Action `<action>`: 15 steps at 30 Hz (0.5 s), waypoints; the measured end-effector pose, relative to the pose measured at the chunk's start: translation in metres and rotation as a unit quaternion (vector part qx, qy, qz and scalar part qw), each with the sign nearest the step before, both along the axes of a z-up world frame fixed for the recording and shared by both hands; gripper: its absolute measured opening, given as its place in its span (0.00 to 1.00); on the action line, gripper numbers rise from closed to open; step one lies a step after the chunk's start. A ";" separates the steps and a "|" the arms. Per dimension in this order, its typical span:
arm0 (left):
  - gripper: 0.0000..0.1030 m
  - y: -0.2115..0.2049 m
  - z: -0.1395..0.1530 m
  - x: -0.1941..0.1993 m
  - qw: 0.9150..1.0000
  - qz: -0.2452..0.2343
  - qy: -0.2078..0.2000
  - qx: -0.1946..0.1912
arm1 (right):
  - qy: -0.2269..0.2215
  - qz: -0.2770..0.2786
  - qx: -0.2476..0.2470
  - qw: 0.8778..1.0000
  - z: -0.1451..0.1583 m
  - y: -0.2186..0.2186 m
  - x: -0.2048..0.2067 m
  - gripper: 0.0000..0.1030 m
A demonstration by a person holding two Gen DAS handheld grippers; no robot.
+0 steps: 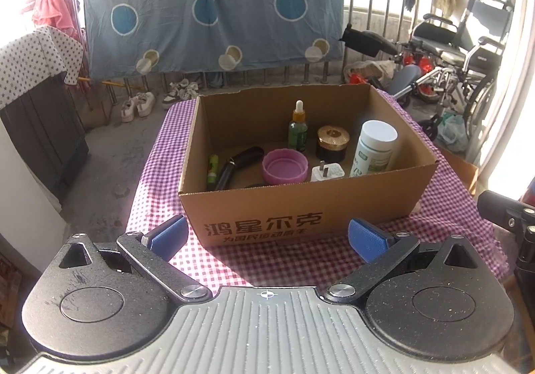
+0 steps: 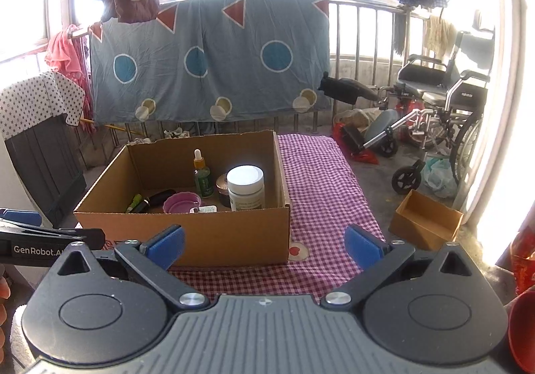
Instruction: Organize rigid objects
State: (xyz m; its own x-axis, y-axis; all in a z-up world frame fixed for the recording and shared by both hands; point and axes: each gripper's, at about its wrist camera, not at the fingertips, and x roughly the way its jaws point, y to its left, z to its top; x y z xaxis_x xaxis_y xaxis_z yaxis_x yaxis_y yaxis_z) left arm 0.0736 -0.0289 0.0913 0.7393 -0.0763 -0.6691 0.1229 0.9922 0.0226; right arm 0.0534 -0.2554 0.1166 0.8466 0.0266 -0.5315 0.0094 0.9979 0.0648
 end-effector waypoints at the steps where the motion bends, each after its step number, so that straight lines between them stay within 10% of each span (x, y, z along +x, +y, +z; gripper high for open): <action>1: 1.00 -0.002 -0.002 0.001 1.000 0.005 0.004 0.005 | 0.004 0.000 -0.004 1.000 -0.001 0.001 0.003 1.00; 15: 1.00 0.001 -0.009 0.020 0.999 0.028 0.032 0.007 | 0.040 0.008 0.002 0.999 -0.011 0.014 0.031 1.00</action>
State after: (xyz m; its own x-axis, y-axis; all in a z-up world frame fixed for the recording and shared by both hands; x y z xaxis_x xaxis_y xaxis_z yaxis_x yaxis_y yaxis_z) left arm 0.0931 -0.0280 0.0819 0.6979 -0.0263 -0.7157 0.0679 0.9973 0.0296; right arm 0.0841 -0.2411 0.1059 0.8006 0.0417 -0.5978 -0.0002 0.9976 0.0694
